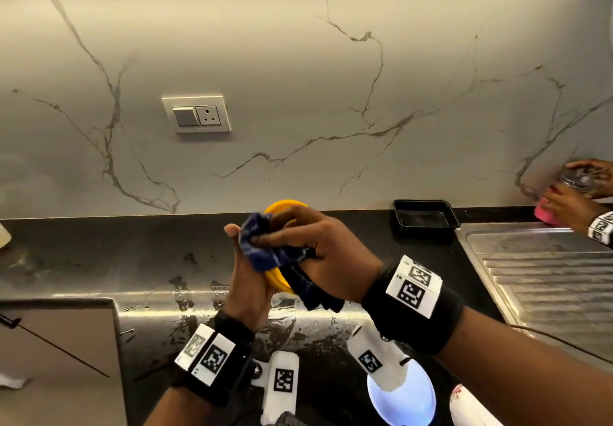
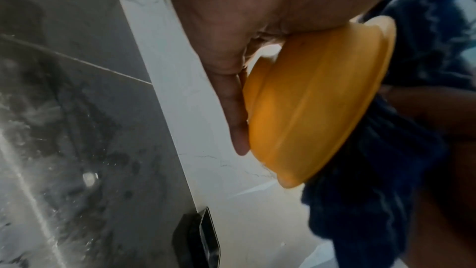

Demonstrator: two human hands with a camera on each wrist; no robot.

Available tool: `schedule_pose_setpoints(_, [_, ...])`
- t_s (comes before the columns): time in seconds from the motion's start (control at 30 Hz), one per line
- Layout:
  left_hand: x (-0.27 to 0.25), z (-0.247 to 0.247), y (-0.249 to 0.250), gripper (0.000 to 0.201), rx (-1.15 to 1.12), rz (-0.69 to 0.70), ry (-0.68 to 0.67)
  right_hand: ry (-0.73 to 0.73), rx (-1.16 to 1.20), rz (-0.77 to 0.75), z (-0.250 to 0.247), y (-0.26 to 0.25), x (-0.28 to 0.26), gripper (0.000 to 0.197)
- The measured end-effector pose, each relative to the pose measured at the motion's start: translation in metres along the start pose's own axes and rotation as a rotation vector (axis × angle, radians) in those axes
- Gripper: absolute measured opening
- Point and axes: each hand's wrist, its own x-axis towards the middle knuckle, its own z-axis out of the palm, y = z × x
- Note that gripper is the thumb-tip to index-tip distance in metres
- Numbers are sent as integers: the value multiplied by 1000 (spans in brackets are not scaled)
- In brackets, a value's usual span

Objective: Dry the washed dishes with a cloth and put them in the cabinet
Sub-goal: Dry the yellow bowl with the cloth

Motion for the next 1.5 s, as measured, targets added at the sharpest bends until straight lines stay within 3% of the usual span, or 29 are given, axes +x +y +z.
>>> schedule_pose_setpoints(0.03, [1,-4,1,48,-9,-38,20,-50,12,-23,-1,0,-3,45])
schedule_pose_setpoints(0.13, [1,-21,5,95,20,-230,-70,-237,14,-5,-10,4,-13,48])
schedule_pose_setpoints(0.2, [-1,-25,8,90,45,-225,-102,-286,-49,22,-17,9,-18,47])
schedule_pose_setpoints(0.3, [-7,-14,11,70,98,-154,-163,-67,-226,95,-17,23,-16,42])
schedule_pose_setpoints(0.4, [-11,-3,5,77,150,-137,-216,94,-270,126,-2,25,-13,36])
schedule_pose_setpoints(0.5, [-8,-3,3,95,136,-191,-188,45,-141,48,5,23,-14,34])
schedule_pose_setpoints(0.57, [-5,-9,4,88,111,-224,-157,-140,-162,-57,5,26,-17,37])
schedule_pose_setpoints(0.67, [1,-20,5,75,147,-214,-186,-404,-665,-321,4,29,-16,22])
schedule_pose_setpoints(0.77, [6,-22,11,60,188,-156,-231,-350,-918,-411,5,31,-13,22])
schedule_pose_setpoints(0.83, [10,-20,15,53,221,-60,-224,-264,-857,-331,10,31,-12,24])
schedule_pose_setpoints(0.9, [12,-15,17,49,262,37,-176,-199,-685,-121,15,28,-7,35])
schedule_pose_setpoints(1.0, [10,-14,8,48,306,134,-101,-168,-56,341,16,16,1,32])
schedule_pose_setpoints(1.07, [10,-17,7,54,294,151,-79,-84,402,466,13,10,2,25])
schedule_pose_setpoints(1.1, [10,-19,8,55,298,159,-82,-71,497,450,12,9,0,26])
schedule_pose_setpoints(1.17, [13,-24,12,54,343,163,-111,-152,266,274,8,15,-4,36])
schedule_pose_setpoints(1.27, [13,-26,11,54,401,126,-176,-474,-639,-154,5,30,-3,30])
schedule_pose_setpoints(1.33, [13,-25,11,54,381,100,-165,-444,-1002,-242,5,31,-4,21])
schedule_pose_setpoints(1.4, [16,-23,14,52,339,89,-148,-375,-980,-188,7,28,-7,27])
schedule_pose_setpoints(1.5, [17,-26,14,51,308,49,-106,-364,-479,8,10,25,-13,35])
